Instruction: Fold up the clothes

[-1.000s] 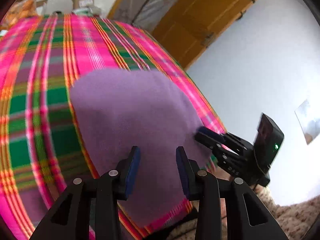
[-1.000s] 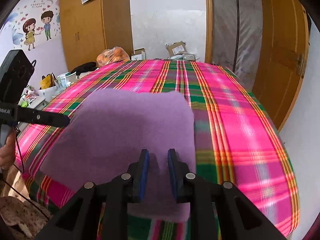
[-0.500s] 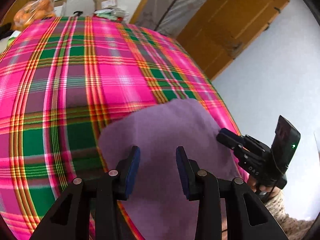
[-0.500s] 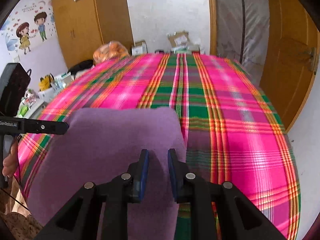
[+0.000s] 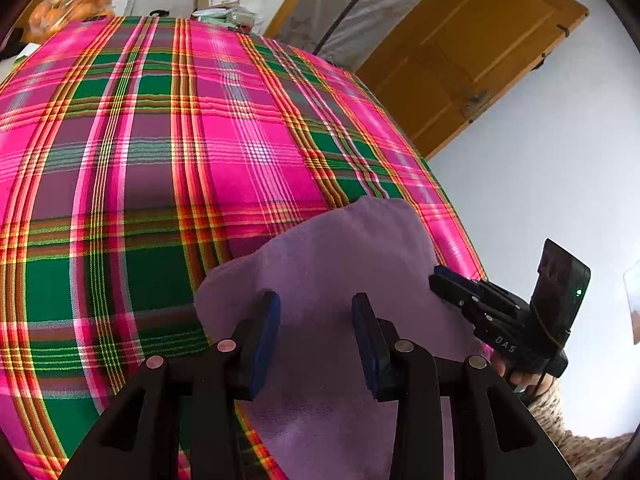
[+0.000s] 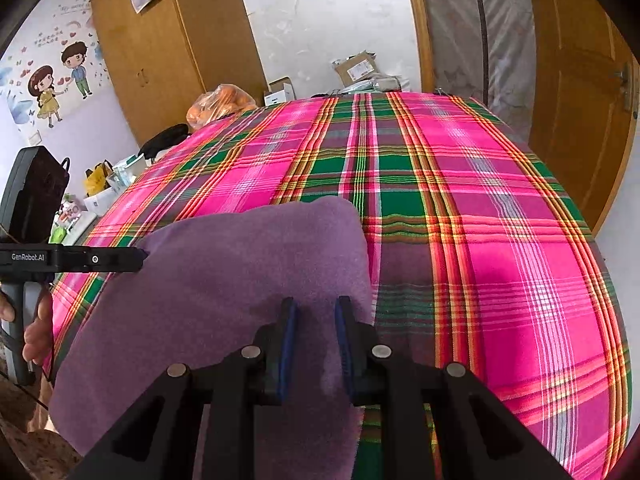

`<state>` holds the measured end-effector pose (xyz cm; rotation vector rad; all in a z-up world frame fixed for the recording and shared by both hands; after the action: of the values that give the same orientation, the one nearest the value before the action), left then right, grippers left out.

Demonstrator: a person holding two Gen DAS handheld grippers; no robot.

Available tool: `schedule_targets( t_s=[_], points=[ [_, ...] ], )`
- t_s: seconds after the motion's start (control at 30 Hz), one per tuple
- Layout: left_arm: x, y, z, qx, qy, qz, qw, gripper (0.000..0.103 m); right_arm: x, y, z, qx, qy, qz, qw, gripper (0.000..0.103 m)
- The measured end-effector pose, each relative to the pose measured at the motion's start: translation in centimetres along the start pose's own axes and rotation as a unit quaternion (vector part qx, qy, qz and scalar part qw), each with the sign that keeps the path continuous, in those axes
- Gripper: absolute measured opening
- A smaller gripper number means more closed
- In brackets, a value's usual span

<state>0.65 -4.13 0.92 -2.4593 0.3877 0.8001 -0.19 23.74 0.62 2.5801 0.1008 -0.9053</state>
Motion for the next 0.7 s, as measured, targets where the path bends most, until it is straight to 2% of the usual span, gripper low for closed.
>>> schedule_targets(
  t_s=[0.2,0.23,0.27,0.4,0.6,0.7],
  points=[
    [-0.2,0.7,0.1,0.014,-0.004,-0.012,0.9998,0.038,0.4,0.4,-0.3,0.022,-0.011,-0.002,1.000,0.020],
    [-0.2,1.0,0.0,0.017,-0.004,-0.020,0.9996,0.031,0.4,0.5,-0.4,0.024,-0.012,0.000,1.000,0.020],
    [-0.1,1.3,-0.1,0.020,-0.004,-0.030,0.9993,0.030,0.6,0.5,-0.5,0.028,-0.014,0.001,1.000,0.020],
    [0.5,2.2,-0.9,0.028,-0.014,-0.052,0.9982,0.030,1.0,1.0,-1.0,0.052,-0.018,-0.004,0.998,0.022],
    [1.2,3.0,-1.8,0.002,-0.012,-0.077,0.9970,0.030,1.6,0.7,-2.0,0.079,-0.014,0.003,0.997,0.030],
    [2.0,3.1,-2.4,-0.009,-0.003,-0.081,0.9966,0.033,1.9,0.2,-2.6,0.082,-0.012,0.016,0.996,0.030]
  ],
)
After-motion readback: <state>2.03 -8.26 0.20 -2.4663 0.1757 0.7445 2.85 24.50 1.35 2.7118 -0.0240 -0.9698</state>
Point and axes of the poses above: each gripper's, at about its wrist camera, not at the fingertips, and z roughly the way its jaws point, y to its left, x to its underside, the point moved 1 cm from there along z, roughly the way its jaws point, and after that the axes turned 15 degrees about z, right-handed, at the moved point
